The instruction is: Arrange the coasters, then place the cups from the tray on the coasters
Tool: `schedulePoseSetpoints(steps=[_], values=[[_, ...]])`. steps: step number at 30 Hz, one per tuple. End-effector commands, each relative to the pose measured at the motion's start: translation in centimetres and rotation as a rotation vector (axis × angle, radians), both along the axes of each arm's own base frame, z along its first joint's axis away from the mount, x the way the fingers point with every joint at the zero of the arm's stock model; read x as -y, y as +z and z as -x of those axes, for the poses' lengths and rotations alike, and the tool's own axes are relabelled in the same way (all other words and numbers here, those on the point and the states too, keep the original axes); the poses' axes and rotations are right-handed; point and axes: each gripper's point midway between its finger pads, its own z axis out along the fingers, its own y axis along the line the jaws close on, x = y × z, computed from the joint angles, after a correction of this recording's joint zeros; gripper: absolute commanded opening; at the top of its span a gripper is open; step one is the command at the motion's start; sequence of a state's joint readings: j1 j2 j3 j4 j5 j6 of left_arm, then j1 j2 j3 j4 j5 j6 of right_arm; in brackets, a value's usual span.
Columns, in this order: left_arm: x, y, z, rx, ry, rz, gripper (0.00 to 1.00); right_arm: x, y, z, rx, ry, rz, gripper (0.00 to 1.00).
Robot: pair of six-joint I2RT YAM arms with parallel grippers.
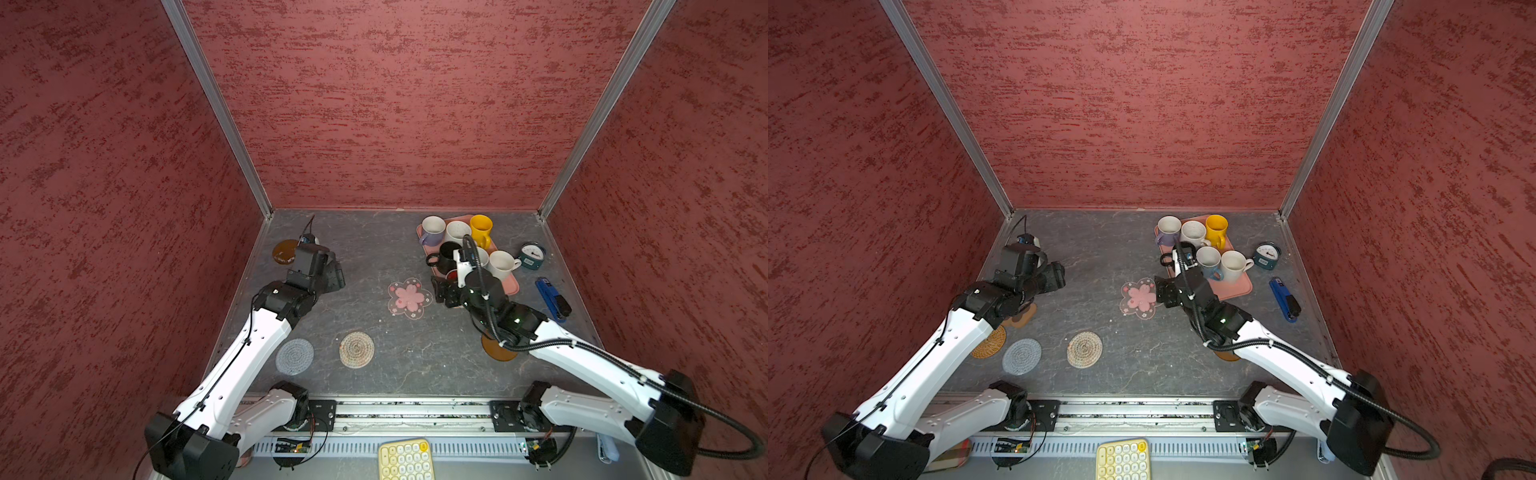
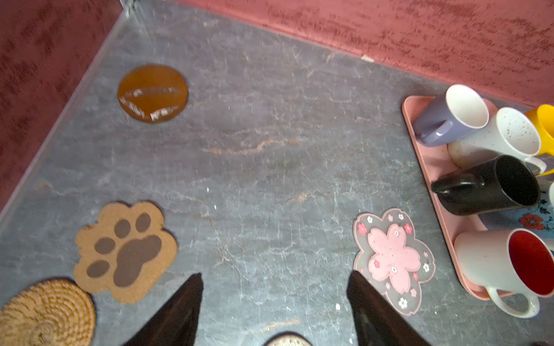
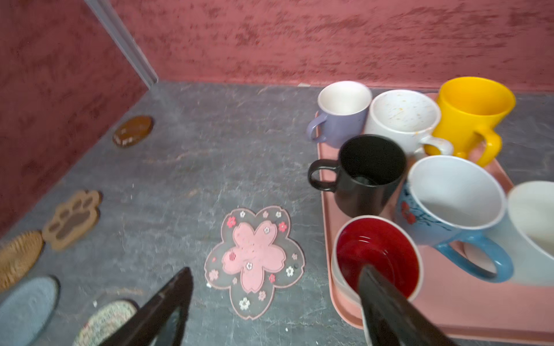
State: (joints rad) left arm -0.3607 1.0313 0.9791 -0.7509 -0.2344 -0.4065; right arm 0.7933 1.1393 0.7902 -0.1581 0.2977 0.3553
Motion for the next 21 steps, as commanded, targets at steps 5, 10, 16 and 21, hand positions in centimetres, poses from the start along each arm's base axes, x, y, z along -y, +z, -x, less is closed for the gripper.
schedulePoseSetpoints(steps=[5,10,16,21], values=[[1.2,-5.2,1.7,-0.1,0.009,0.086,0.57,-5.1,-3.2,-0.5,-0.127,0.077,-0.054,0.66],[2.6,-7.8,0.8,-0.106,0.0,0.116,0.67,-7.1,-6.5,0.3,-0.242,0.147,-0.078,0.66],[4.0,-9.7,-1.1,-0.07,-0.027,0.085,0.94,-8.7,-10.7,1.5,-0.395,0.161,-0.169,0.7],[4.9,-10.0,-2.5,-0.033,-0.04,0.078,0.99,-9.6,-12.9,1.3,-0.492,0.11,-0.263,0.71]])
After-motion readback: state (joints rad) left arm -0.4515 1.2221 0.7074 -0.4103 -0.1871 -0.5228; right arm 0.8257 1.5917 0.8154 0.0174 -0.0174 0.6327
